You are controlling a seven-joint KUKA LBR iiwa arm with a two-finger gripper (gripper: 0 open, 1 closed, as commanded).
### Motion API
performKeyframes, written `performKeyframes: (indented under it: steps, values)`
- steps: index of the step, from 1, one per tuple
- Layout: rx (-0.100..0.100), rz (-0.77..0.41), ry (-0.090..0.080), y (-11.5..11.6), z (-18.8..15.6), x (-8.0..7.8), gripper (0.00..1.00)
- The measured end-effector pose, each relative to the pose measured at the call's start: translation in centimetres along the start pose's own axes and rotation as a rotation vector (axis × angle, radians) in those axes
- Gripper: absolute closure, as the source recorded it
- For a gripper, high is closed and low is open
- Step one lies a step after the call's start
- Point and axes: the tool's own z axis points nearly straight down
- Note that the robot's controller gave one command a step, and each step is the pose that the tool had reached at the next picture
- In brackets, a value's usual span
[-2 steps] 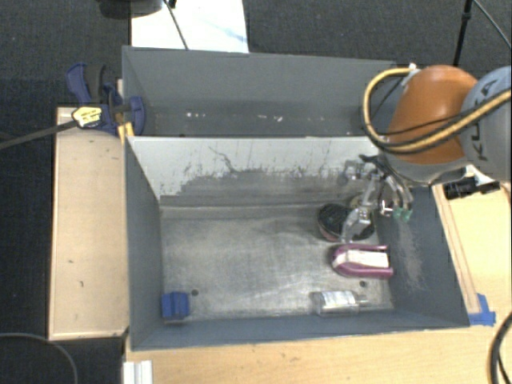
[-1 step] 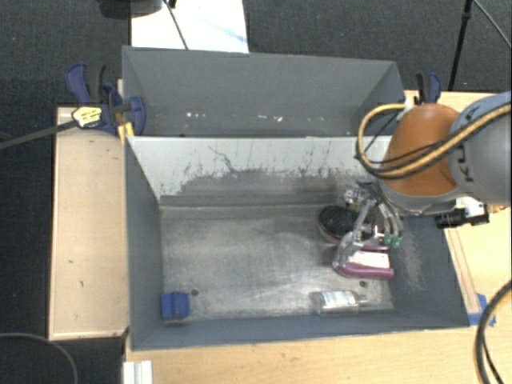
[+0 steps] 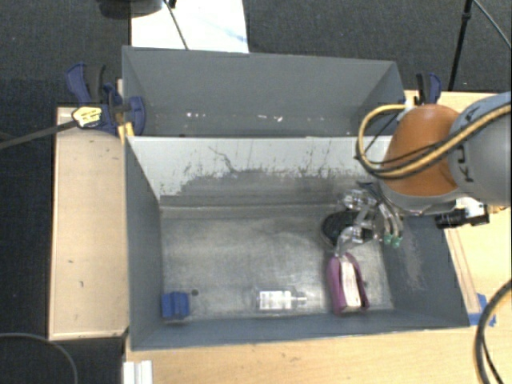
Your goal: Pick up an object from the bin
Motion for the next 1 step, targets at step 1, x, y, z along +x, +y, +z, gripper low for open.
performKeyframes:
  steps: [1]
  values:
    - [0.004, 0.049, 0.005, -0.3, -13.54, -0.16, 1.0]
